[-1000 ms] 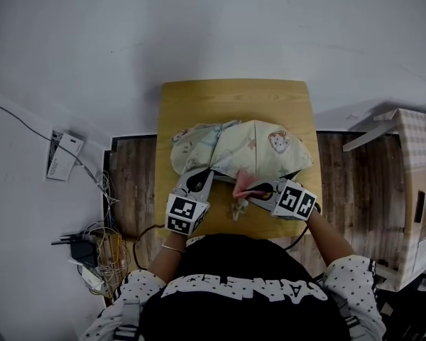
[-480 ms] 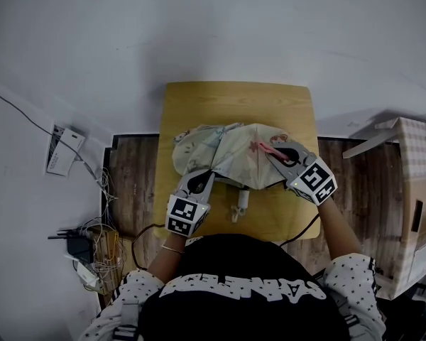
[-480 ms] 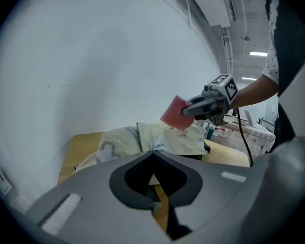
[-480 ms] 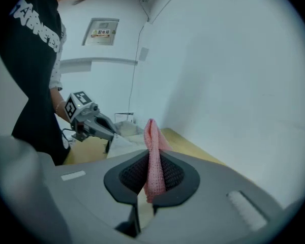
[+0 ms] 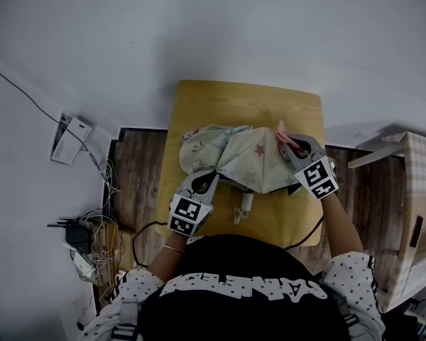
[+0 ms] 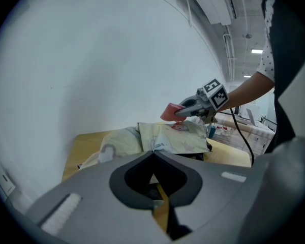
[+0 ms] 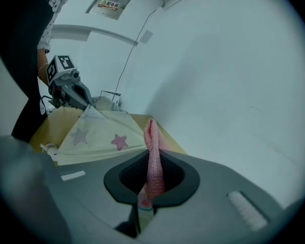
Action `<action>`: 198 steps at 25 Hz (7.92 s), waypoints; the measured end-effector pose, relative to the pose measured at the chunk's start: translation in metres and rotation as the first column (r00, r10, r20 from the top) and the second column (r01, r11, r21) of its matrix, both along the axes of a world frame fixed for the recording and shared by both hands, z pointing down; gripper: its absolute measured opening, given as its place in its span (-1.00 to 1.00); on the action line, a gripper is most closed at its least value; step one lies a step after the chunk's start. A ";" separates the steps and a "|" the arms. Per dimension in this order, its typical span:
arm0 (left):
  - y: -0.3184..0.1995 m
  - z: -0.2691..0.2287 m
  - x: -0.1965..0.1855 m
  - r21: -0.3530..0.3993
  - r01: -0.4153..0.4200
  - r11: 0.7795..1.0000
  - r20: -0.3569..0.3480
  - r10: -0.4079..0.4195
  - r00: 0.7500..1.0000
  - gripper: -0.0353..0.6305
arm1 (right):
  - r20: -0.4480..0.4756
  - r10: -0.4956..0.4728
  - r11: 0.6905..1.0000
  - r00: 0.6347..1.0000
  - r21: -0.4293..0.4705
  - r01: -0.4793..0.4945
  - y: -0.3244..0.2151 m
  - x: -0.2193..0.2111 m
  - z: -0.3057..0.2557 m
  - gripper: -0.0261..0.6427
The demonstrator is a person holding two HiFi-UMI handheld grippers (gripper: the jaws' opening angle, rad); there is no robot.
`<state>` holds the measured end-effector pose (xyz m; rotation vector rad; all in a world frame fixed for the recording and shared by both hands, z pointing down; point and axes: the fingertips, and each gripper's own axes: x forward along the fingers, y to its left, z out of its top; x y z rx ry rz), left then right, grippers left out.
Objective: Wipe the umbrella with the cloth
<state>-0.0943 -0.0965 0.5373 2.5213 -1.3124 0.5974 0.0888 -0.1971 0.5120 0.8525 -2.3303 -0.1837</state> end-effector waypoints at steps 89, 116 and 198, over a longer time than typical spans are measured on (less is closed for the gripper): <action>0.021 -0.019 0.259 0.146 -0.476 0.867 0.303 0.419 0.856 -0.37 | 0.483 0.446 0.894 0.753 -0.202 -0.400 0.172 0.180 -0.038 -0.83; -0.021 0.031 0.269 0.125 -0.368 0.921 0.410 0.290 0.865 -0.88 | 0.482 0.577 0.812 0.659 -0.258 -0.523 0.204 0.228 -0.034 -0.82; 0.003 0.013 0.062 -0.039 -0.075 0.996 0.033 0.076 0.997 -0.88 | 0.255 -0.238 0.892 0.937 -0.325 0.315 0.155 -0.104 0.024 -0.82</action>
